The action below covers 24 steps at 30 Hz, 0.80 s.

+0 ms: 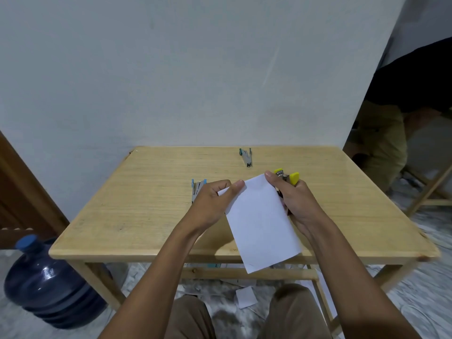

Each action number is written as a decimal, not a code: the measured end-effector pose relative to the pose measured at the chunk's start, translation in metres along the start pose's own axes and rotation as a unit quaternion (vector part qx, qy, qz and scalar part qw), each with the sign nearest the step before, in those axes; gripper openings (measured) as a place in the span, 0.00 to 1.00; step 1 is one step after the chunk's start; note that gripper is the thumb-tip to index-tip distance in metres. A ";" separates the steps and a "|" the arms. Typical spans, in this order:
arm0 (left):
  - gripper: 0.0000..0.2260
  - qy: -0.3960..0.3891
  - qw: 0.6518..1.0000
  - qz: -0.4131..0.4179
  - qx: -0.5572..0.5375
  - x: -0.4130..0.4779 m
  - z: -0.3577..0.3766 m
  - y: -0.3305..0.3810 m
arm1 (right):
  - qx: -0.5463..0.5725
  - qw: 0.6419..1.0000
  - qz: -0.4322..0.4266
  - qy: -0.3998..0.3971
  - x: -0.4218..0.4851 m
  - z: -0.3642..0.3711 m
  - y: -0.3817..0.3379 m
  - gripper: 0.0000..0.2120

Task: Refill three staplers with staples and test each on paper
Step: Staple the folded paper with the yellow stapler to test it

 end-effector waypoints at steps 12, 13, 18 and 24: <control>0.30 0.042 0.999 -0.012 -0.014 -0.002 -0.002 0.004 | -0.073 0.983 -0.156 0.063 -0.004 0.007 0.003 0.03; 0.31 0.062 0.998 -0.006 -0.018 -0.003 -0.001 0.006 | -0.073 0.982 -0.165 0.061 -0.006 0.009 0.004 0.02; 0.31 0.143 0.990 0.004 -0.016 -0.003 0.001 0.010 | -0.054 0.987 -0.139 0.066 -0.007 0.017 0.012 0.03; 0.31 0.142 0.990 0.003 0.008 -0.001 -0.005 0.006 | -0.019 0.996 -0.064 0.059 -0.004 0.018 0.015 0.07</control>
Point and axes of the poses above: each hand's wrist, its own x-axis towards the middle knuckle, its own z-axis out of the palm, y = z × x, the point moved 2 cm from there along x, towards the middle knuckle, and after that the axes turned 3 degrees about -x, right-handed, at the moved point
